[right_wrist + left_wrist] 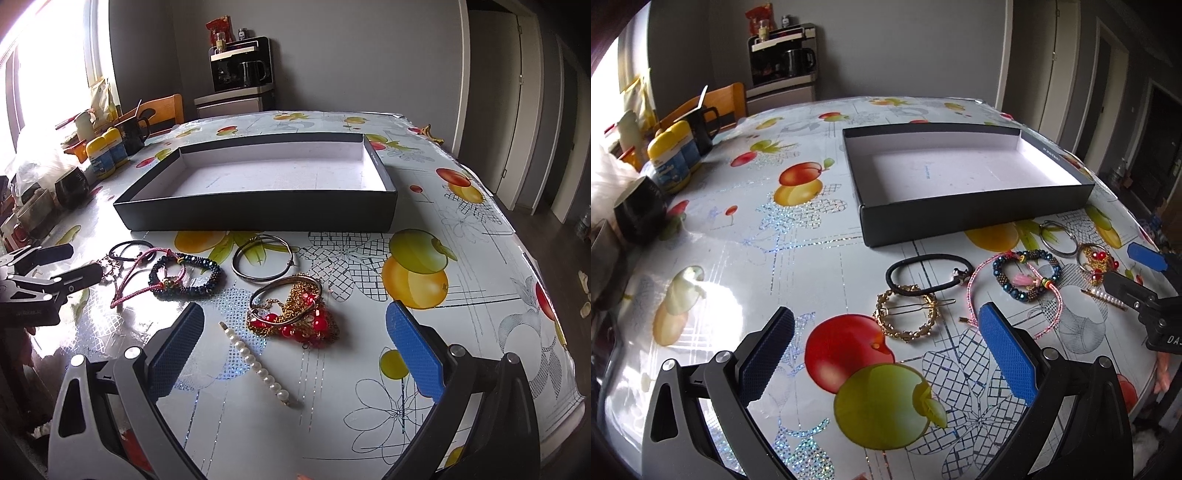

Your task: Organize jewelry

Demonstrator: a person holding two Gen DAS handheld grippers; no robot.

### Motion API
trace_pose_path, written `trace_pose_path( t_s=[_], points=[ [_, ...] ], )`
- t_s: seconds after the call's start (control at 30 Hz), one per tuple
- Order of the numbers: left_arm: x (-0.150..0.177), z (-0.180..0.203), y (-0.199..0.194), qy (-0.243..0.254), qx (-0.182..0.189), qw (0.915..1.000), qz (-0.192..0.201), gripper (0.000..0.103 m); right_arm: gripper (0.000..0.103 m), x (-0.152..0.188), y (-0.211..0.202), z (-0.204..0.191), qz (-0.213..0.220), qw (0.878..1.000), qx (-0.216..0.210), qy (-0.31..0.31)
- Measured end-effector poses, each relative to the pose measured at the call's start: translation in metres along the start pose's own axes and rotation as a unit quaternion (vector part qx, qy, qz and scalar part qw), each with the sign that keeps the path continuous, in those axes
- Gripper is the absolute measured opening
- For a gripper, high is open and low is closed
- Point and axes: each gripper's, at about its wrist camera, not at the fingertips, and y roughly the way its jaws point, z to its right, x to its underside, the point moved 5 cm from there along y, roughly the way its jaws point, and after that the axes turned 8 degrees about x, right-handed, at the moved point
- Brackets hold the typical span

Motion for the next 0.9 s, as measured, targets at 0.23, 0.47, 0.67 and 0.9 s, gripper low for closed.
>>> trace_pose_path(
  t_s=[0.23, 0.47, 0.67, 0.9],
  points=[
    [-0.003, 0.02, -0.001, 0.036, 0.065, 0.9972, -0.014, 0.101, 0.097, -0.002, -0.011, 0.014, -0.009, 0.999, 0.027, -0.034],
    [0.0, 0.05, 0.0, 0.068, 0.106, 0.992, -0.01, 0.101, 0.097, -0.003, -0.013, 0.02, -0.008, 0.997, 0.025, -0.066],
    [0.002, 0.076, 0.004, 0.117, 0.125, 0.9851, -0.019, 0.098, 0.097, 0.001, -0.011, 0.019, -0.022, 0.997, 0.014, -0.068],
    [0.002, 0.086, 0.006, 0.139, 0.129, 0.9818, -0.015, 0.081, 0.097, 0.004, -0.012, 0.016, -0.015, 0.998, 0.0, -0.068]
  ],
)
